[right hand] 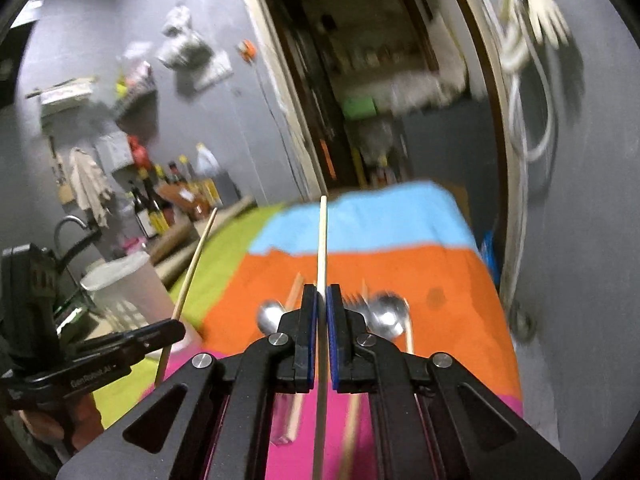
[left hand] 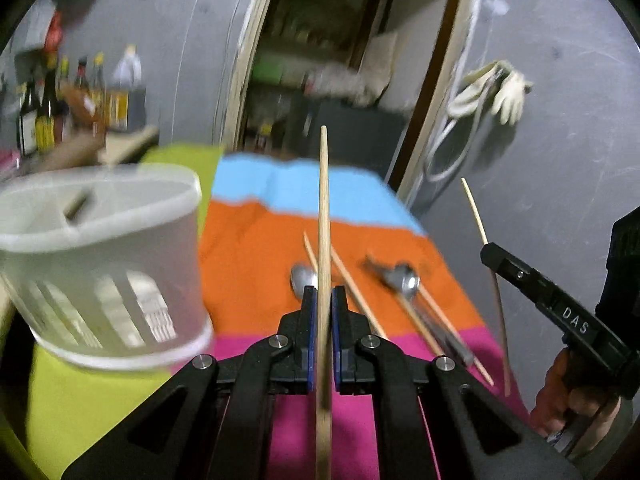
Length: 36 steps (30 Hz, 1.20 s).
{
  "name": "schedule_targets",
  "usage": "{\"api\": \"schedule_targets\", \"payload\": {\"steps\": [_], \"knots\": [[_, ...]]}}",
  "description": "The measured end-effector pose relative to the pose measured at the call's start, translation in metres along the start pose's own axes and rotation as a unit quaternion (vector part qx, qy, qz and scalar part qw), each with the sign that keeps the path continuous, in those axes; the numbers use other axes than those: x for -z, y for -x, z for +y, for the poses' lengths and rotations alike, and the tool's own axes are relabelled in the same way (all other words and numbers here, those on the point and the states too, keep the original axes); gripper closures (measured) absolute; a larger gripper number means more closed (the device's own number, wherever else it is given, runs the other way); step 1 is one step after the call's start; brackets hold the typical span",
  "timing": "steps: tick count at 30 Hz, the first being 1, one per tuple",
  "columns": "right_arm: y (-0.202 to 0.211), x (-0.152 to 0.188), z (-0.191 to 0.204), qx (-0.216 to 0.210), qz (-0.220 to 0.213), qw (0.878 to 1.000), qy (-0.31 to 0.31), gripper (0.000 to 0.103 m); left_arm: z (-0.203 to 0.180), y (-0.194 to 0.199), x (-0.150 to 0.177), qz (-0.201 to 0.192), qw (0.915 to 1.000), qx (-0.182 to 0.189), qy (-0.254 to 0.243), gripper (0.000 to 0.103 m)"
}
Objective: Organize utensils
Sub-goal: 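Carry the chopstick with the left tool over the white holder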
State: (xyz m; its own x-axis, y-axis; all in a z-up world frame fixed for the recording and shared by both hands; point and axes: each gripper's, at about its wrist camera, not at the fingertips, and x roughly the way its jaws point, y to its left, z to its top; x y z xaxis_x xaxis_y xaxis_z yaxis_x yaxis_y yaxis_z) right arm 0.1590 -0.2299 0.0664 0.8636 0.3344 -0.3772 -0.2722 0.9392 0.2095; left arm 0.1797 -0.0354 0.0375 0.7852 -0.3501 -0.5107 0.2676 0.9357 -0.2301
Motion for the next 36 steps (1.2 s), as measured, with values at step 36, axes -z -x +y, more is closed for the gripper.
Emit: {"api": "schedule_targets", "payload": {"steps": [36], "knots": [[-0.115,-0.041,0.180,-0.141,-0.177,0.973,0.036,0.100,0.203,0.062,-0.071,-0.220,0.9717,-0.081,0.028,0.099]]}}
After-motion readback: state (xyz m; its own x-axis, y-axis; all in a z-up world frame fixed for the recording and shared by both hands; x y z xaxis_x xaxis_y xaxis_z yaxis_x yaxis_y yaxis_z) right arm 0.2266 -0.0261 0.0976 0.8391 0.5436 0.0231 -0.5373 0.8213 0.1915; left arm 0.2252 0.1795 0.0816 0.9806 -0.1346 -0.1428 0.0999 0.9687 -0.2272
